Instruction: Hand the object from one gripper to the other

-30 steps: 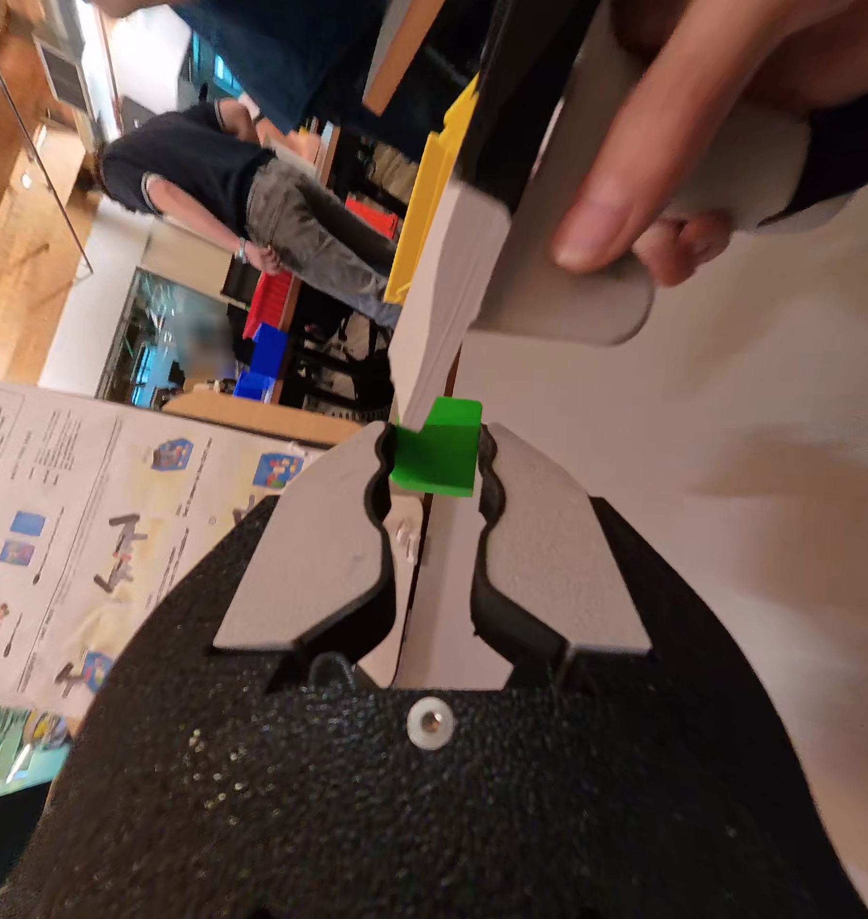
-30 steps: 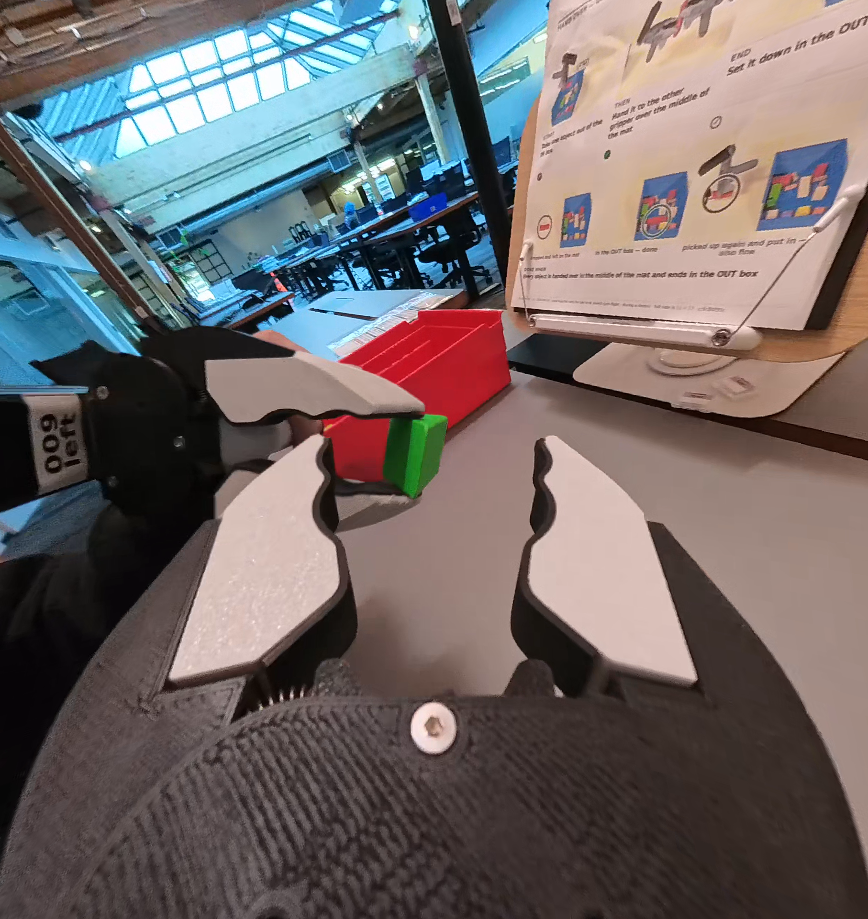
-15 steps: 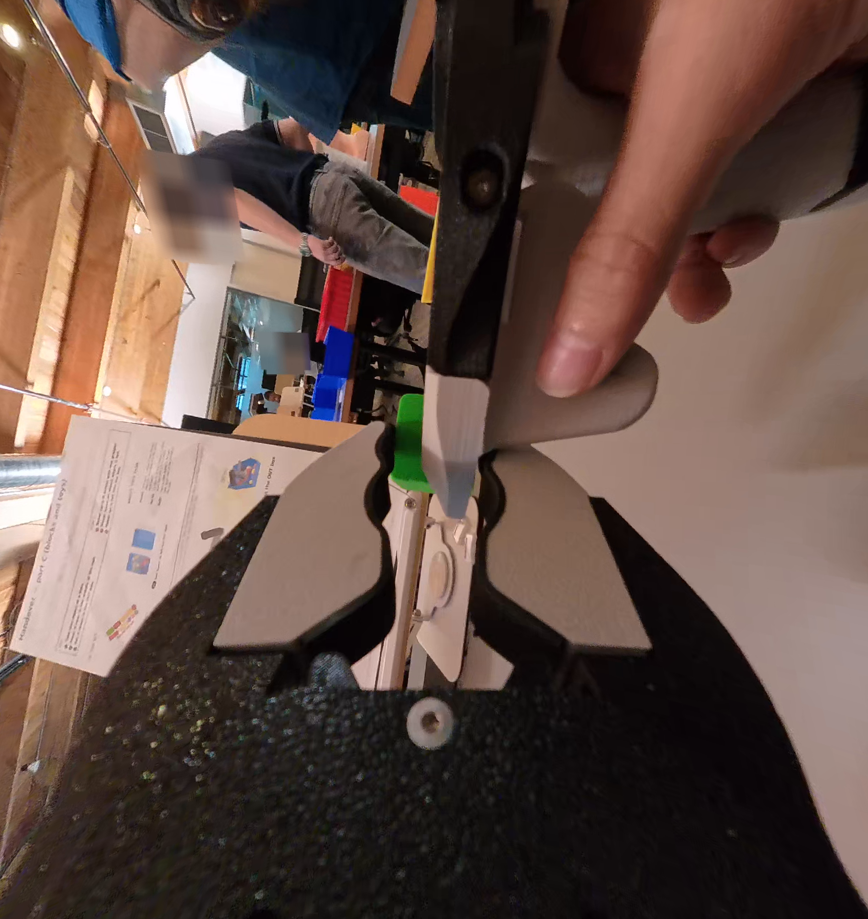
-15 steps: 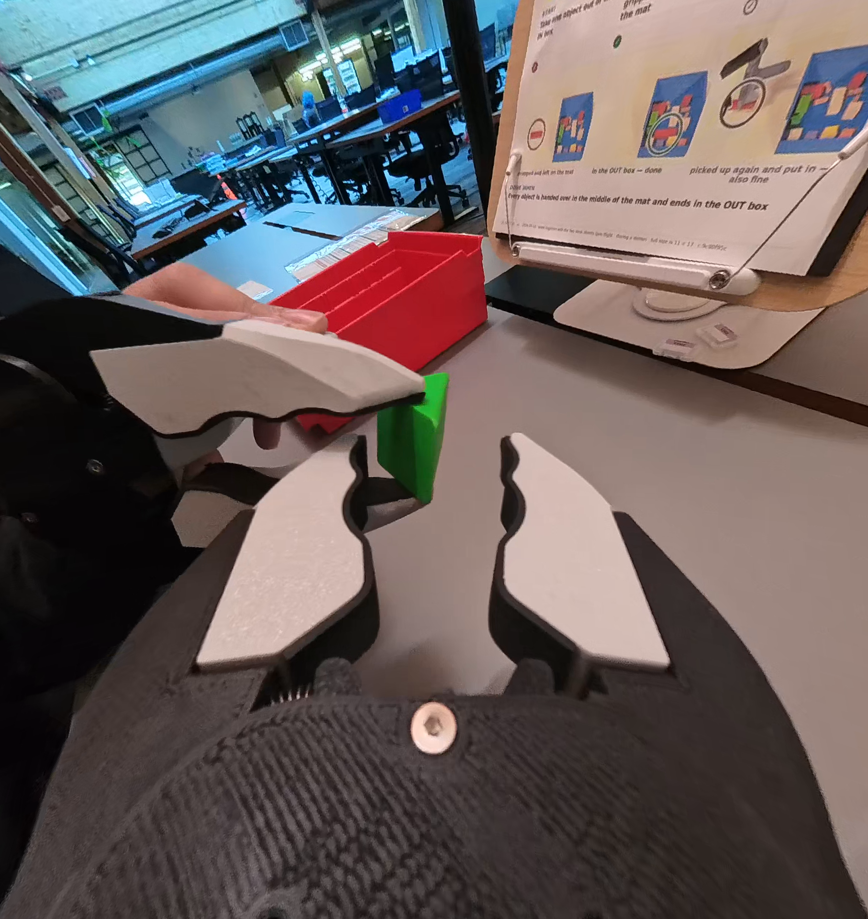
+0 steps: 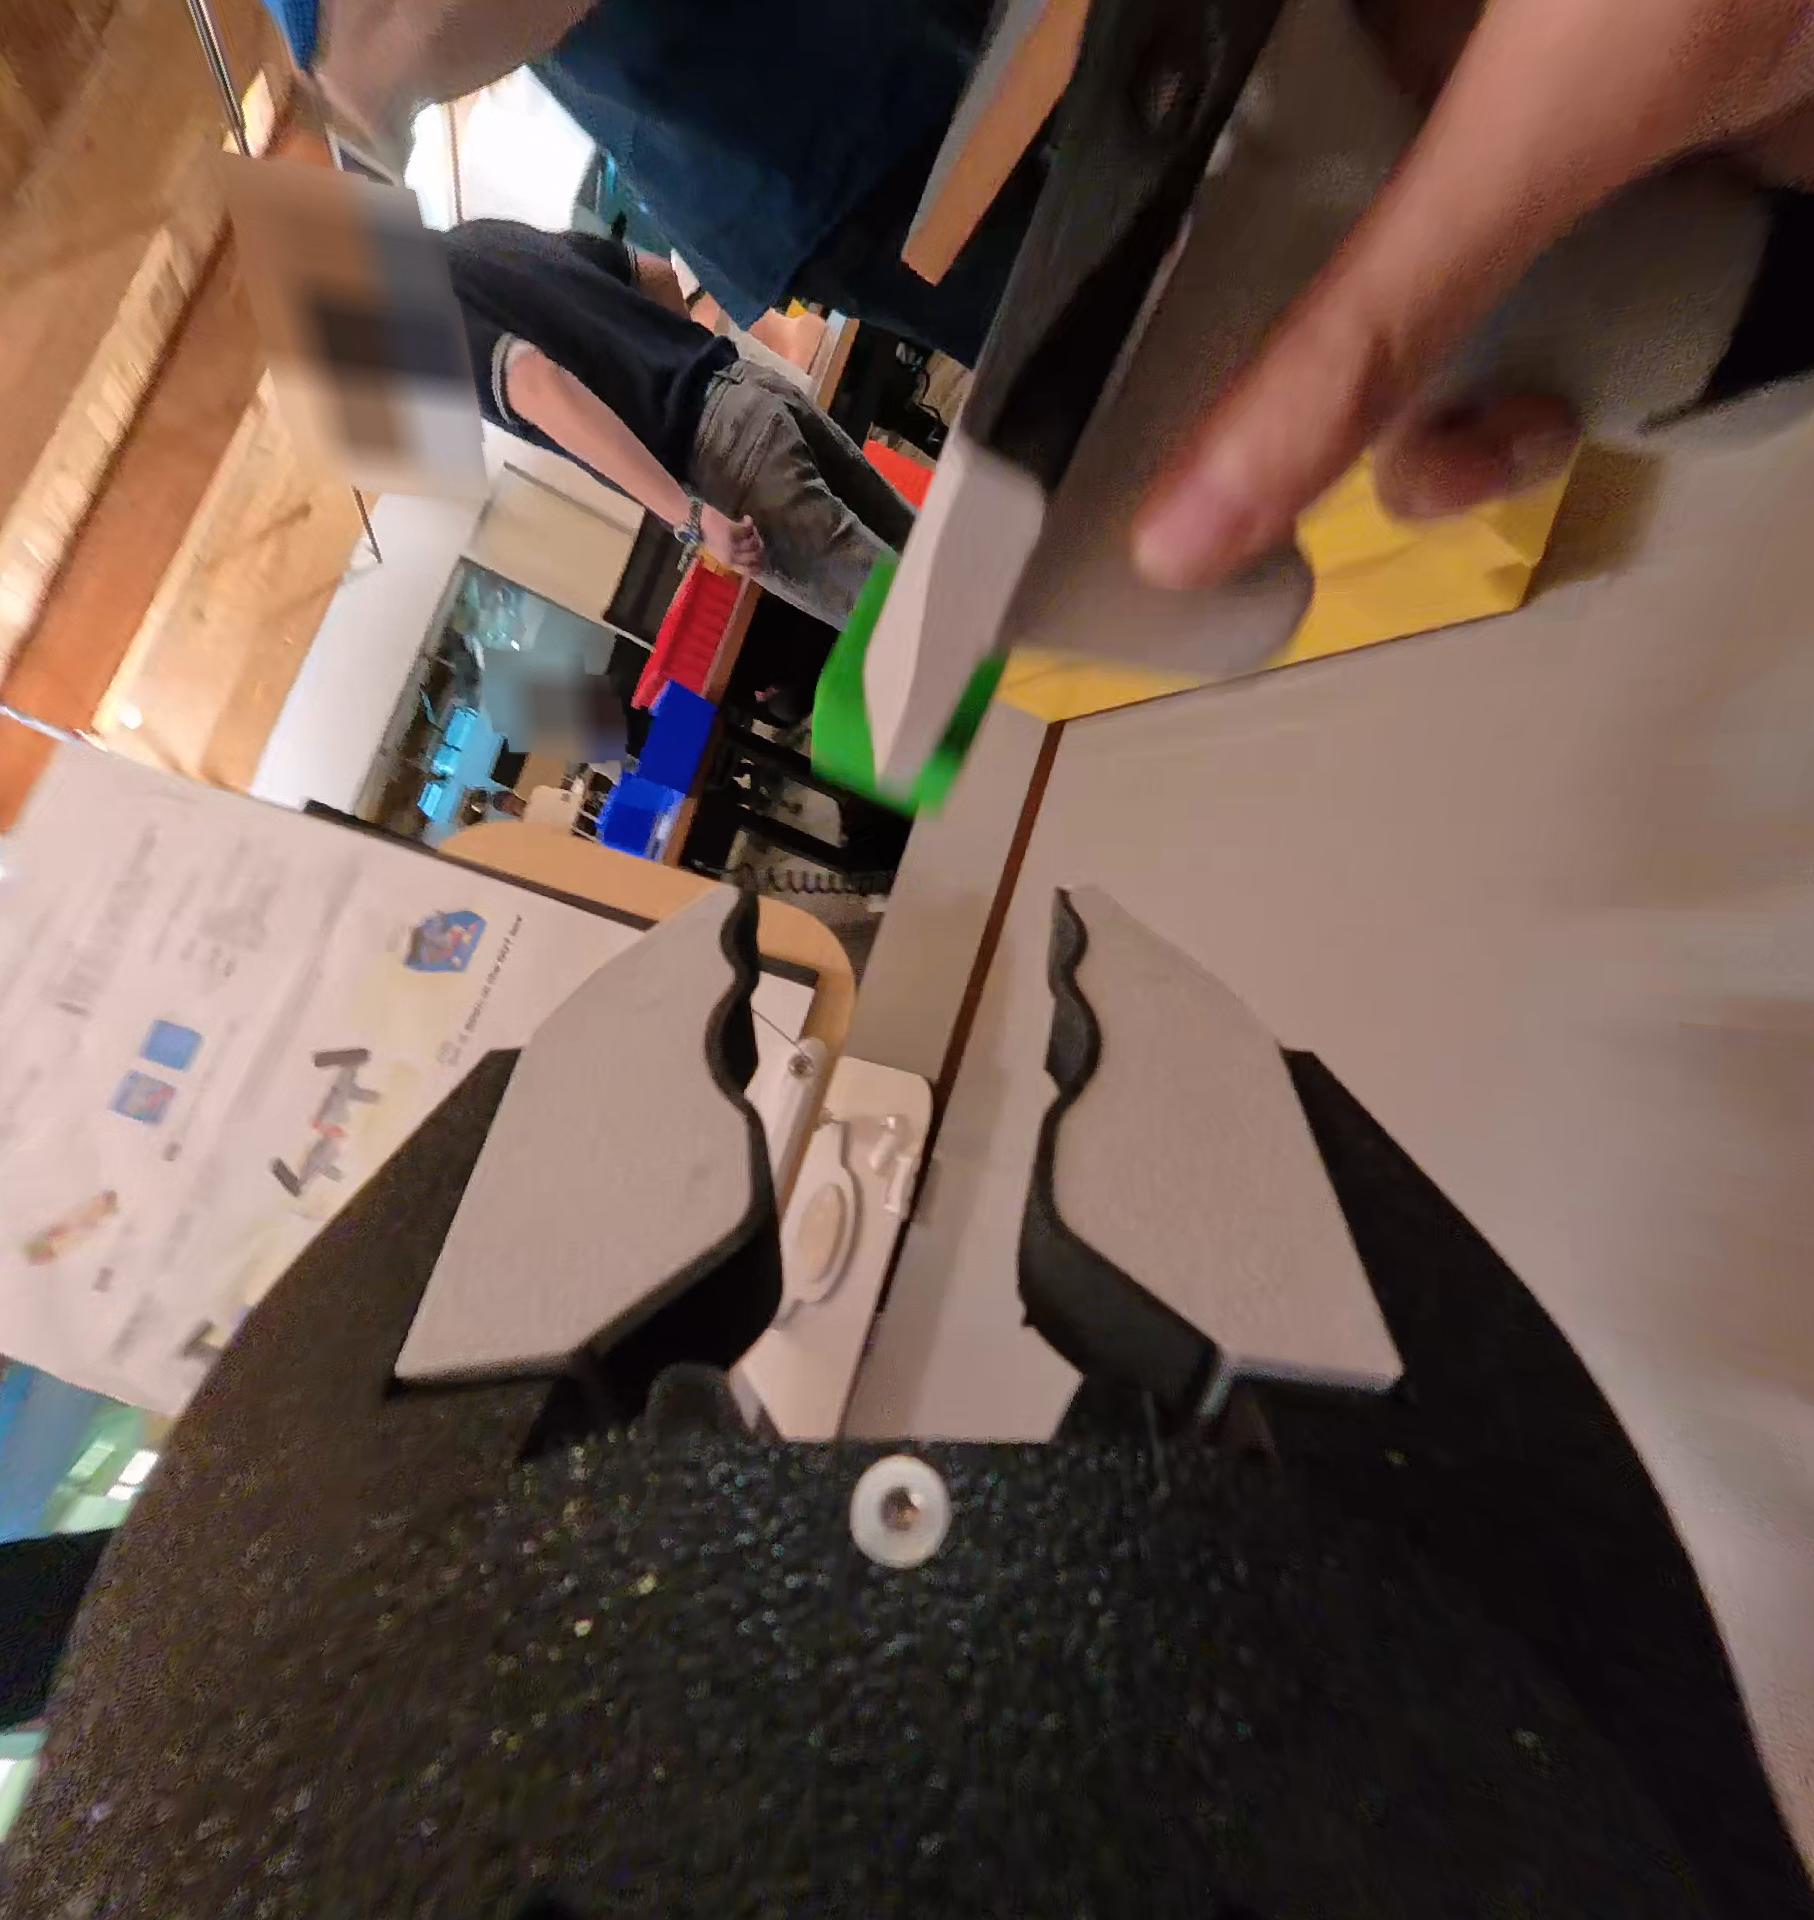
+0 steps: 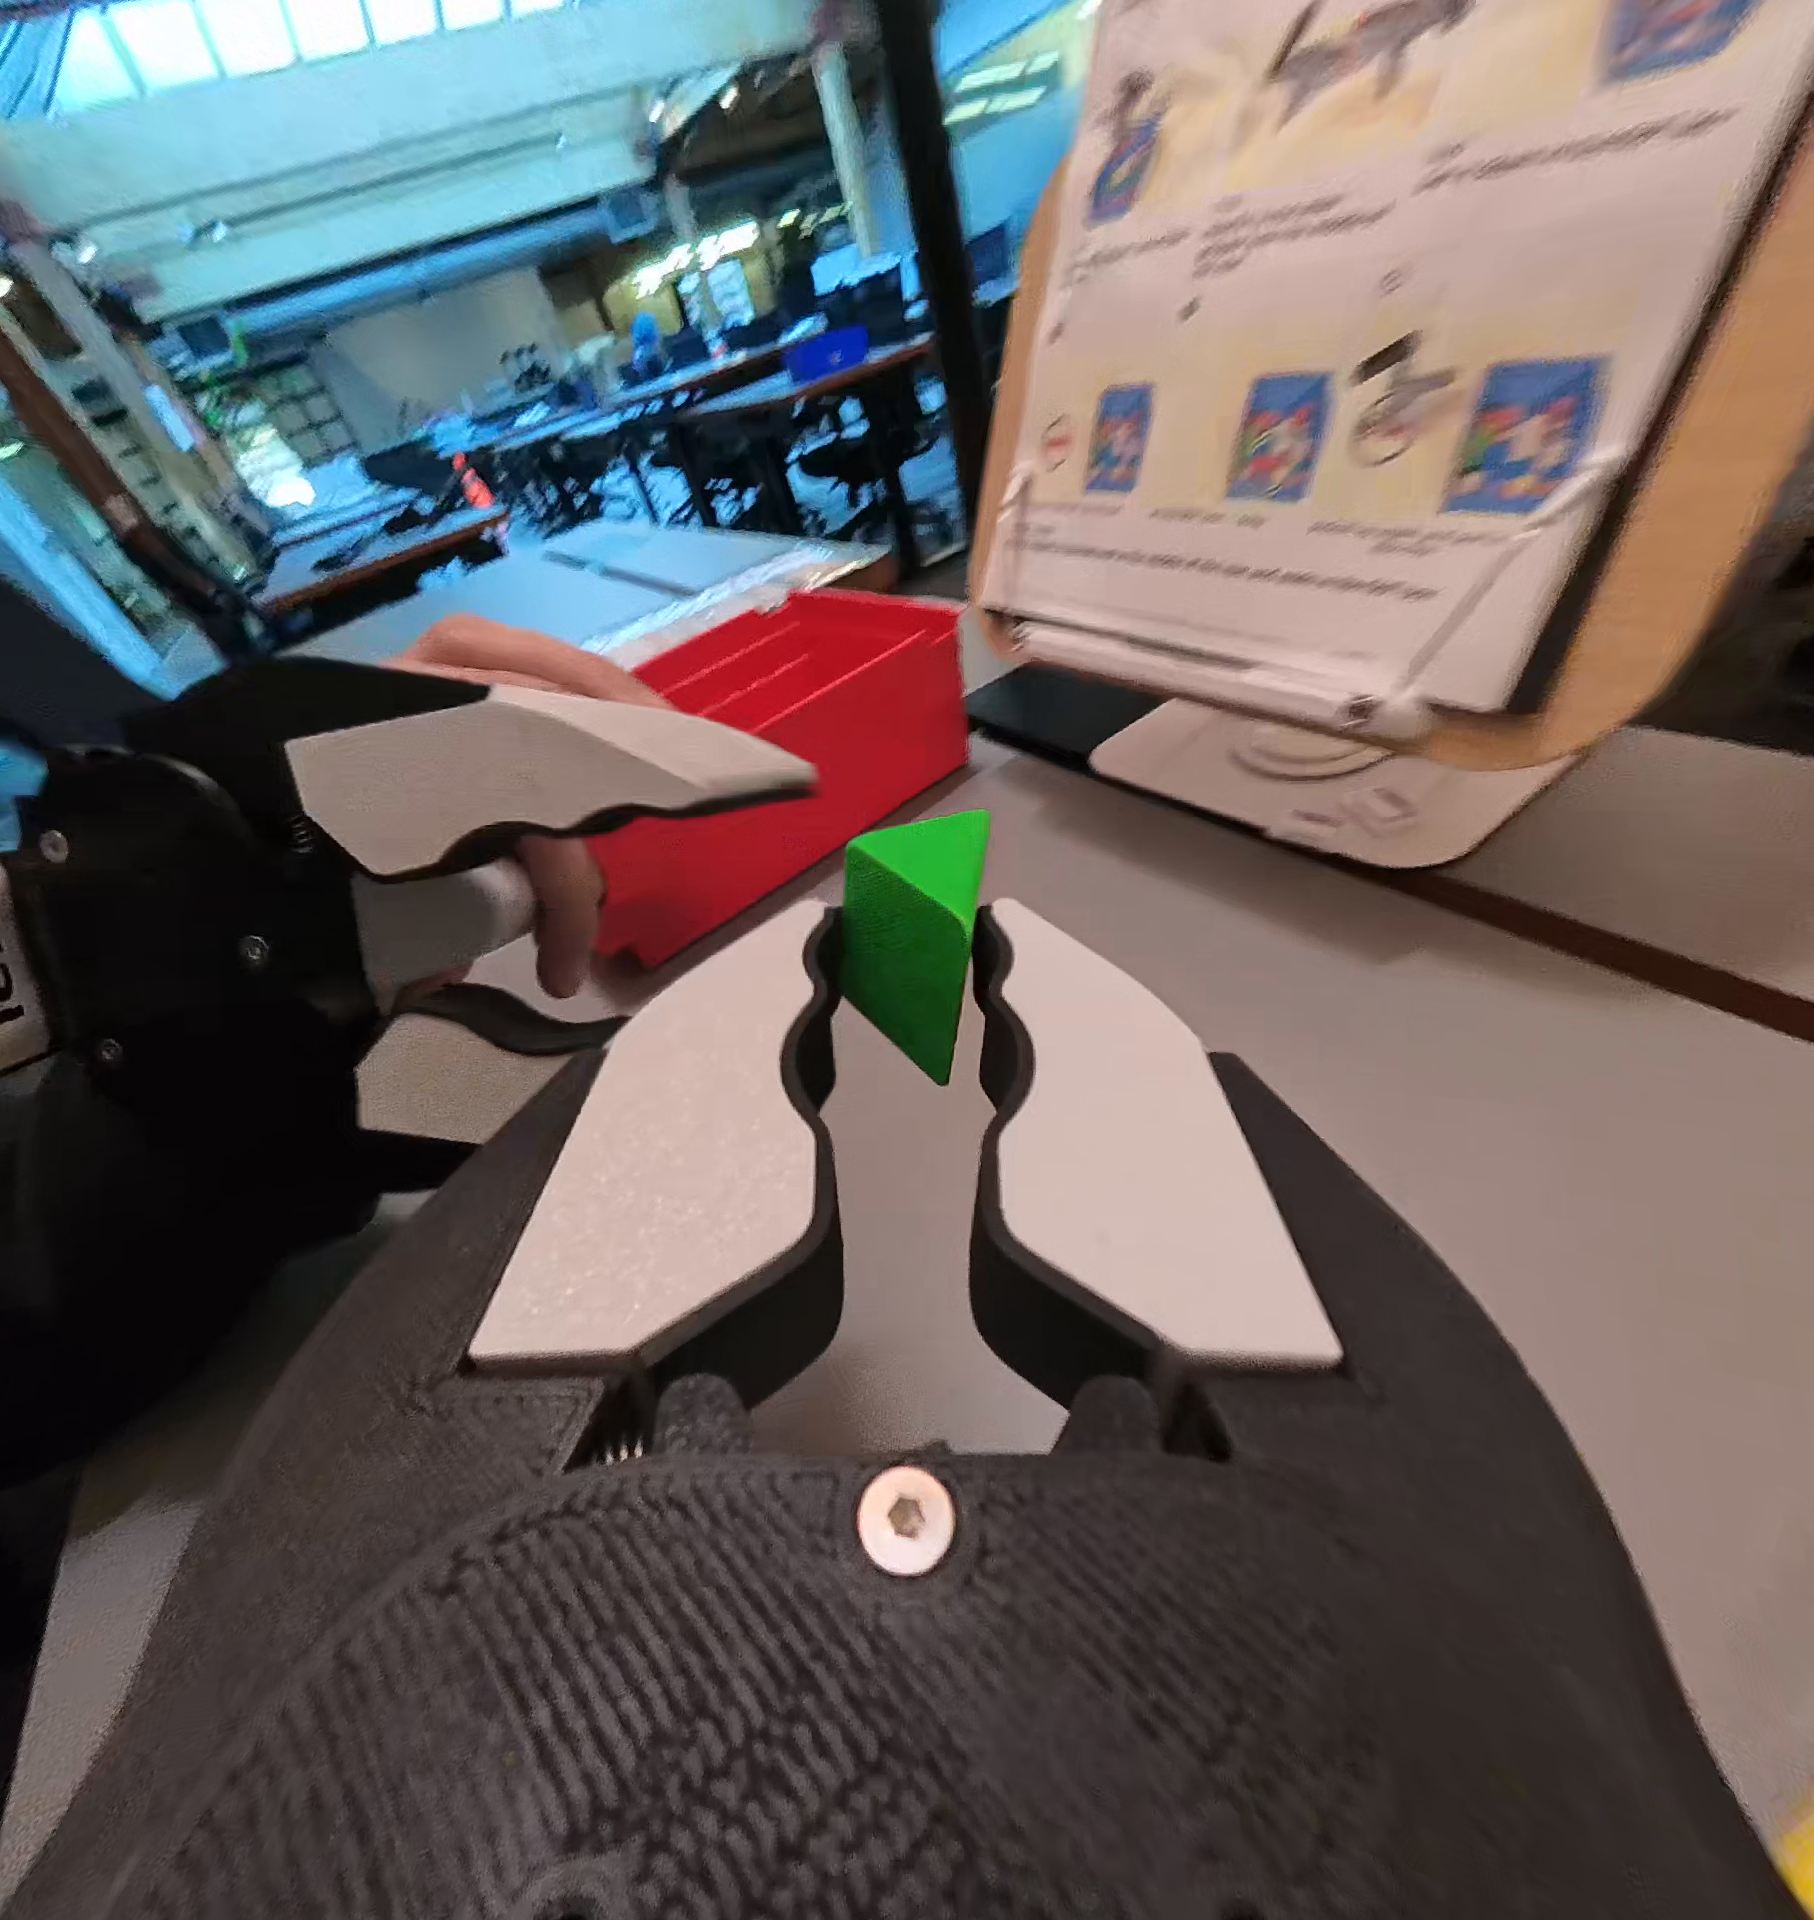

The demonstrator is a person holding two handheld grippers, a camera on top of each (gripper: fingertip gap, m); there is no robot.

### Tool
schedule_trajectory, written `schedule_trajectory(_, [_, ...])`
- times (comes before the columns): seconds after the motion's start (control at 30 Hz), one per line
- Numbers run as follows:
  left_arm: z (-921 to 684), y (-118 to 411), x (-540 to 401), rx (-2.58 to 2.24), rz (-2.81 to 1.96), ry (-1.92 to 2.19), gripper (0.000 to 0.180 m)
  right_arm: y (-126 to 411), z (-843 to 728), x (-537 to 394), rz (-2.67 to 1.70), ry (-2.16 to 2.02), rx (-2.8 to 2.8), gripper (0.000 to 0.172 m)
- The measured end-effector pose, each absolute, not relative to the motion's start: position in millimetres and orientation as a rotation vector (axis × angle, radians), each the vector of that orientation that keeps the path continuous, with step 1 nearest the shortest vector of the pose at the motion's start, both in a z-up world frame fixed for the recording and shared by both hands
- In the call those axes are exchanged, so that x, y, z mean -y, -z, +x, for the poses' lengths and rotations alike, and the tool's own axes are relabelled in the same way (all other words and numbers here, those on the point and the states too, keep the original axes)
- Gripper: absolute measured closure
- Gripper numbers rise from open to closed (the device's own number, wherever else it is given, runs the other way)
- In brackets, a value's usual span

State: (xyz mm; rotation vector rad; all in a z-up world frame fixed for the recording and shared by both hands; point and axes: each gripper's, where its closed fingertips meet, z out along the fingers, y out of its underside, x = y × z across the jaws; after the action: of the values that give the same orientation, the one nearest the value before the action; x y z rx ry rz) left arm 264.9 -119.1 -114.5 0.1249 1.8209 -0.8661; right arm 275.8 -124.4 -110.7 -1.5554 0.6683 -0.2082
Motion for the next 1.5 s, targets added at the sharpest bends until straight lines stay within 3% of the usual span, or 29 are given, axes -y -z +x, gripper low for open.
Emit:
schedule_trajectory(0.1, [274, 111, 105, -1.858, -0.012, 0.948, 0.125, 102, 306, 202, -1.455, 0.425, -0.867, 0.147])
schedule_trajectory(0.23, [287, 106, 85, -1.88, -0.18, 1.033, 0.13, 137, 330, 325, -1.45, 0.743, -1.23, 0.147])
schedule_trajectory(0.33, [292, 105, 76, -1.88, -0.212, 1.034, 0.133, 161, 331, 358, -1.497, 0.784, -1.358, 0.147])
schedule_trajectory(0.63, [298, 120, 72, -1.927, -0.206, 0.936, 0.136, 203, 345, 335, -1.673, 0.739, -1.318, 0.147])
schedule_trajectory(1.17, [301, 114, 57, -1.929, -0.243, 0.946, 0.138, 223, 344, 316, -1.71, 0.574, -1.28, 0.147])
schedule_trajectory(1.5, [304, 115, 51, -1.949, -0.301, 0.959, 0.138, 204, 344, 318, -1.639, 0.625, -1.25, 0.131])
